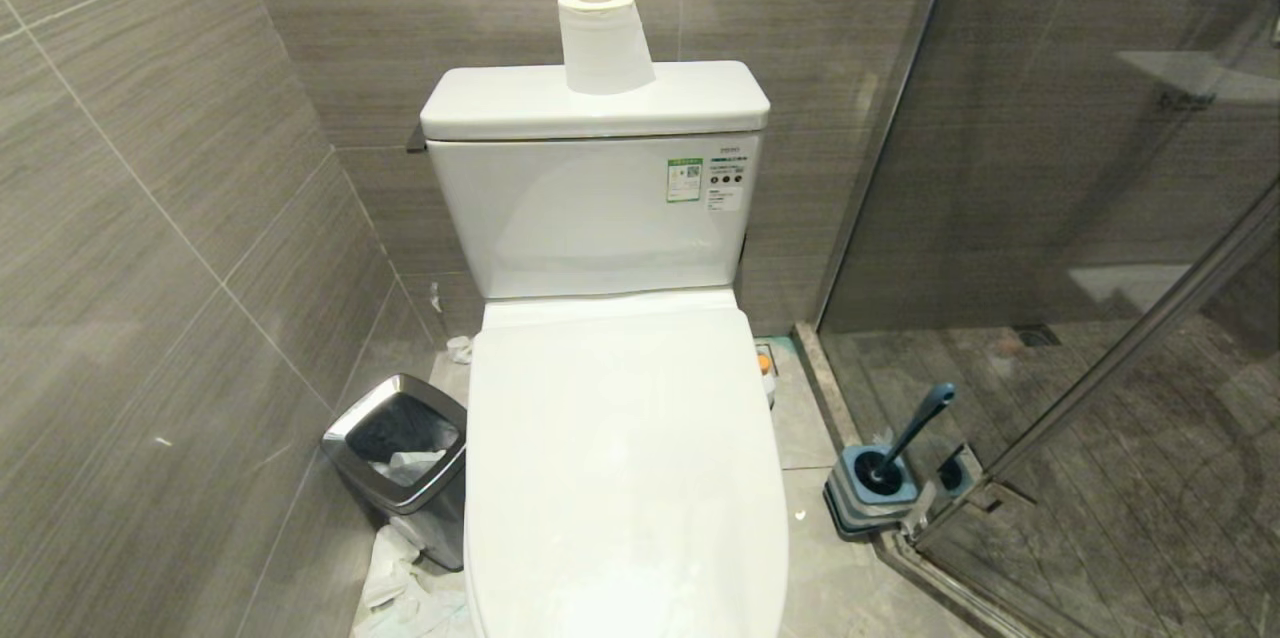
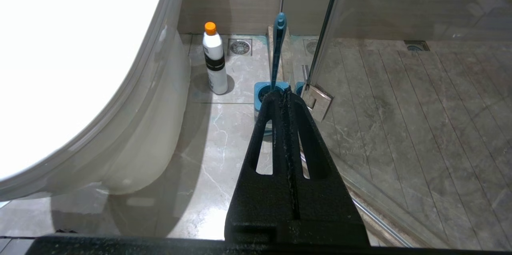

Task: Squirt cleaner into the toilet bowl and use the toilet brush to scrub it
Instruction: Use the left hand to lift the toilet lid slightly

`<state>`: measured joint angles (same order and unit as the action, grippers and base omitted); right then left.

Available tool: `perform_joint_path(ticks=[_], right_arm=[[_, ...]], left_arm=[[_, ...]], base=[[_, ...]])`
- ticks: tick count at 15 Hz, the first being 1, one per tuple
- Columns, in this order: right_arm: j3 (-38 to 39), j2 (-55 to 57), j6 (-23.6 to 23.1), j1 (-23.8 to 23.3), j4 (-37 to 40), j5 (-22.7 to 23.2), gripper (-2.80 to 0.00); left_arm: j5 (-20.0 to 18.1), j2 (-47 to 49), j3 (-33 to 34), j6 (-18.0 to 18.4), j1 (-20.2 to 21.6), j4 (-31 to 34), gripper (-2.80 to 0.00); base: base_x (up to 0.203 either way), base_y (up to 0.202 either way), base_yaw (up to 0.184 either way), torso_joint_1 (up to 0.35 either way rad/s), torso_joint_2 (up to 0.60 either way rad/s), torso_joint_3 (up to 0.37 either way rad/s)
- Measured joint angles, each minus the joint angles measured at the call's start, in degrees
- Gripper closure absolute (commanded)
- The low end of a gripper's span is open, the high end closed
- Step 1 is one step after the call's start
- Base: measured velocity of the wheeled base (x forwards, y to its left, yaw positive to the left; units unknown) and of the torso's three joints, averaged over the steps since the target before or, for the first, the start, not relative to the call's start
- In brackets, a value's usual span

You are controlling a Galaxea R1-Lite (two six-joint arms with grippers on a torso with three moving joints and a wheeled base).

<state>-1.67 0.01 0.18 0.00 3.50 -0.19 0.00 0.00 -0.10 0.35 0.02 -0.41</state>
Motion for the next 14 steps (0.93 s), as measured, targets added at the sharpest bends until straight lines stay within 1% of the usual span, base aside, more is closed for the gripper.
perform_joint_path(ticks=[14], right_arm=[[0.0, 0.0, 0.0, 0.0, 0.0, 0.0, 0.00]], left_arm=[[0.0, 0.0, 0.0, 0.2, 0.0, 0.0, 0.00]], base=[[0.000, 0.000, 0.000, 0.000, 0.00, 0.000]])
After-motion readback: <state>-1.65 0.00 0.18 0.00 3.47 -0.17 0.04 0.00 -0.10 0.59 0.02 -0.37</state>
